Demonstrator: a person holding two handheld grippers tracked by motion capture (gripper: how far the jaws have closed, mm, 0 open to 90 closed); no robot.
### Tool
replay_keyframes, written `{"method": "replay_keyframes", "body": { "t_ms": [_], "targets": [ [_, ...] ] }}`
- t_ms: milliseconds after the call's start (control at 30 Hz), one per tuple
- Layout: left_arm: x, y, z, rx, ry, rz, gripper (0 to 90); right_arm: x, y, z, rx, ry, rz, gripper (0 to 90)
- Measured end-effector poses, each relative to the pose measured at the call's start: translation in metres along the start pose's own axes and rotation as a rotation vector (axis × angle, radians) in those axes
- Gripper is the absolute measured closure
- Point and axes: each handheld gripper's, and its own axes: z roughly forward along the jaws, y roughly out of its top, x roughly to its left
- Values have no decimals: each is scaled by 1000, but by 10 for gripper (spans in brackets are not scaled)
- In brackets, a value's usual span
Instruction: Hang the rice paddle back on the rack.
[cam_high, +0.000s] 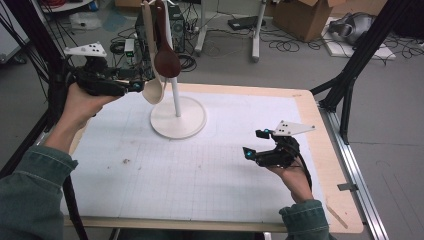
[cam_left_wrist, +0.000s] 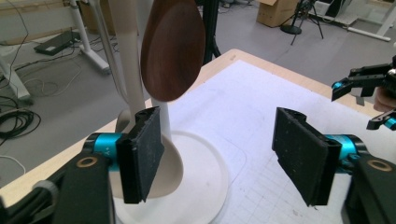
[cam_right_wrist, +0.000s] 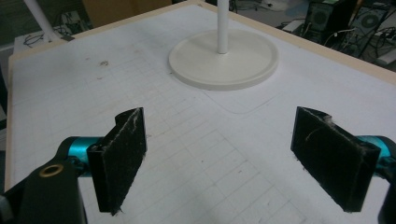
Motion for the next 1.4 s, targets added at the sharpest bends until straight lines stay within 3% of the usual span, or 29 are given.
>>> {"method": "replay_keyframes", "body": {
  "t_ms": [233,433,867,1400],
  "targets": [
    [-6,-21,2,-4,2,-14,236,-2,-2,-1,-15,-13,11,147],
    [-13,-35,6,-1,11,0,182,-2,-5,-1,-15,-19,23,132],
    [-23,-73,5,6,15,-21,124,-1,-8,2,-11,-36,12,110],
    [-40,-107,8,30,27,-9,65,-1,-20,4,0,-46,28,107]
  ]
}}
